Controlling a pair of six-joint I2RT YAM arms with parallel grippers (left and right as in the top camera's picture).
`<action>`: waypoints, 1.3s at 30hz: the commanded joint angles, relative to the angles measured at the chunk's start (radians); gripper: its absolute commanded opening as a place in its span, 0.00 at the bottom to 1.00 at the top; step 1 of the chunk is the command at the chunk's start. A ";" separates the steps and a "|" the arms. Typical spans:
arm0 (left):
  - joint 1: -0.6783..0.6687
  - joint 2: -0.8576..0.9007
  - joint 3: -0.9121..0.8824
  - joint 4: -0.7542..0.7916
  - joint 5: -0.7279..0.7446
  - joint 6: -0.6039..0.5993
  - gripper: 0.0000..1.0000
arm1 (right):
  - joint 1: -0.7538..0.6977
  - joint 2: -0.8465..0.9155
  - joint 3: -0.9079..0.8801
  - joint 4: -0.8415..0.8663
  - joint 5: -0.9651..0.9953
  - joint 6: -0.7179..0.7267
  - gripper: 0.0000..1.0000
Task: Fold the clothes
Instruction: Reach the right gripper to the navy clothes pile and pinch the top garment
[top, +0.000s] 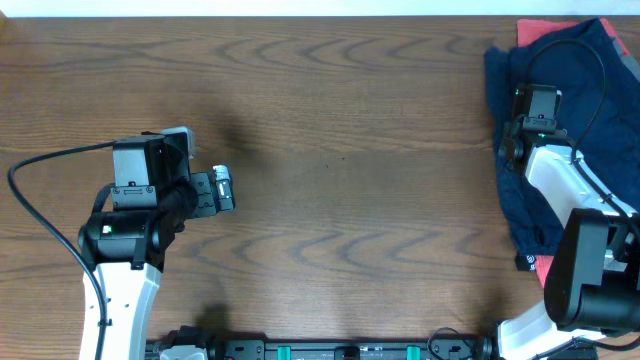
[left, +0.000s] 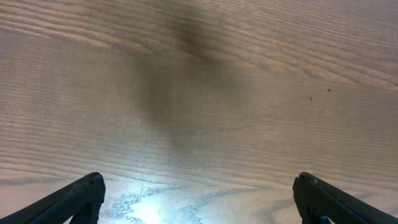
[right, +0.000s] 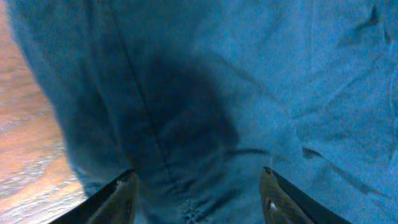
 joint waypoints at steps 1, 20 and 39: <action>0.004 0.001 0.019 -0.005 0.007 -0.007 0.98 | -0.019 0.019 0.006 -0.004 0.037 0.029 0.52; 0.004 0.002 0.019 -0.001 0.007 -0.007 0.98 | -0.013 0.023 0.006 -0.010 -0.141 0.035 0.50; 0.004 0.002 0.019 -0.001 0.007 -0.007 0.98 | -0.013 0.067 0.005 0.019 -0.074 0.072 0.34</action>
